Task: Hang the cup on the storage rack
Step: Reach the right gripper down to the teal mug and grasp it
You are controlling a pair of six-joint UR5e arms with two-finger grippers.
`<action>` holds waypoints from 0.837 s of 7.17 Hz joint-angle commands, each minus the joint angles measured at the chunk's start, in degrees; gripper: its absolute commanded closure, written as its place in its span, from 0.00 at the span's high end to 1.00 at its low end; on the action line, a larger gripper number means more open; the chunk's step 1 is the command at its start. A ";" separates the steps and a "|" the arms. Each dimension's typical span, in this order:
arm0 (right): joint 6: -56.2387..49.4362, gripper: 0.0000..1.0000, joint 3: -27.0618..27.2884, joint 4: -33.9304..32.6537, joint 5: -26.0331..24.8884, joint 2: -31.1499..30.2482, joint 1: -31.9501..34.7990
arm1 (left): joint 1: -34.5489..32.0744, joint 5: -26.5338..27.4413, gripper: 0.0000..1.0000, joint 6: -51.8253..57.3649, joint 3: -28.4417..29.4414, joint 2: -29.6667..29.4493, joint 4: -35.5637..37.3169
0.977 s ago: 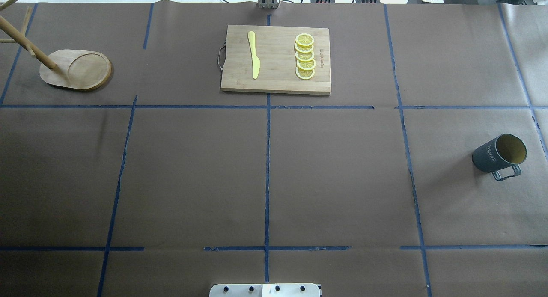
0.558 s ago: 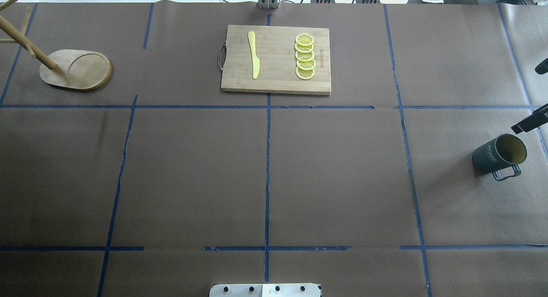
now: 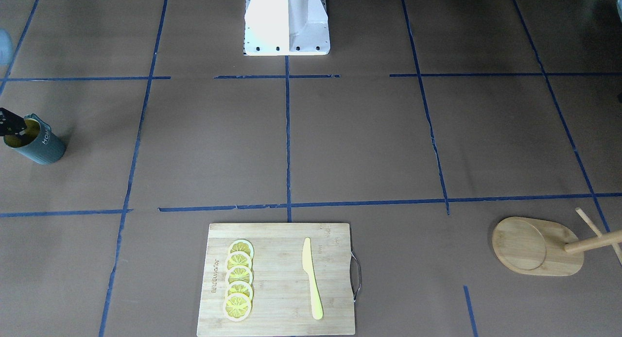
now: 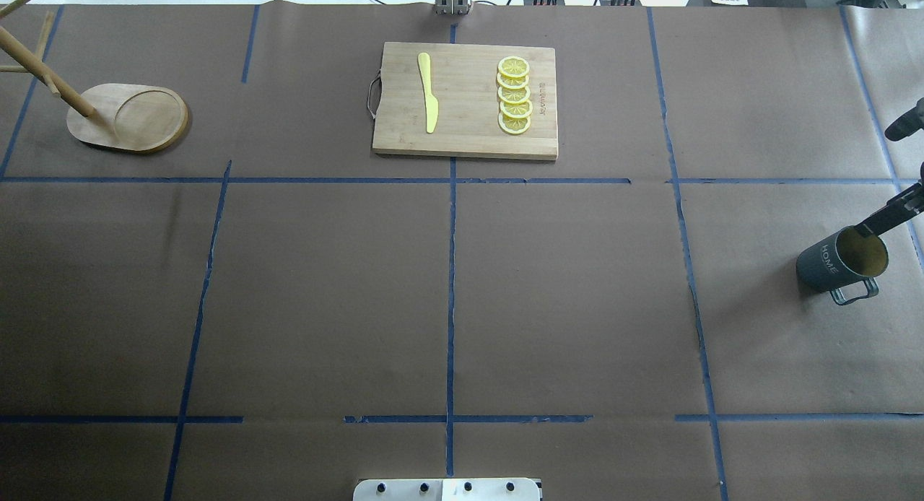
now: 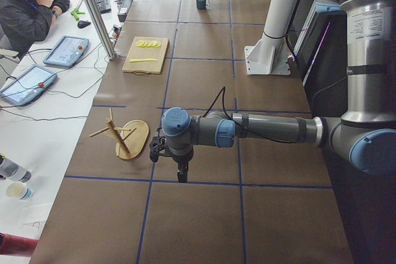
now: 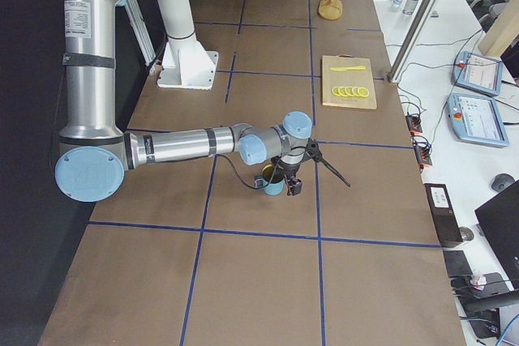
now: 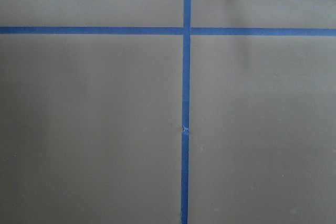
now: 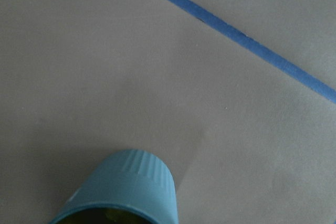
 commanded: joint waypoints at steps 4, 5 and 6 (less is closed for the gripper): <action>0.03 0.15 -1.17 0.00 -0.04 -0.03 -2.32 | 0.03 0.00 1.00 0.04 0.08 0.01 -0.08; 0.12 0.06 -0.99 0.00 0.05 0.23 -2.32 | 0.03 0.00 1.00 0.04 -0.01 0.01 -0.08; 0.21 0.02 -0.99 0.00 0.05 0.23 -2.32 | 0.12 0.00 1.00 0.04 -0.01 -0.07 -0.08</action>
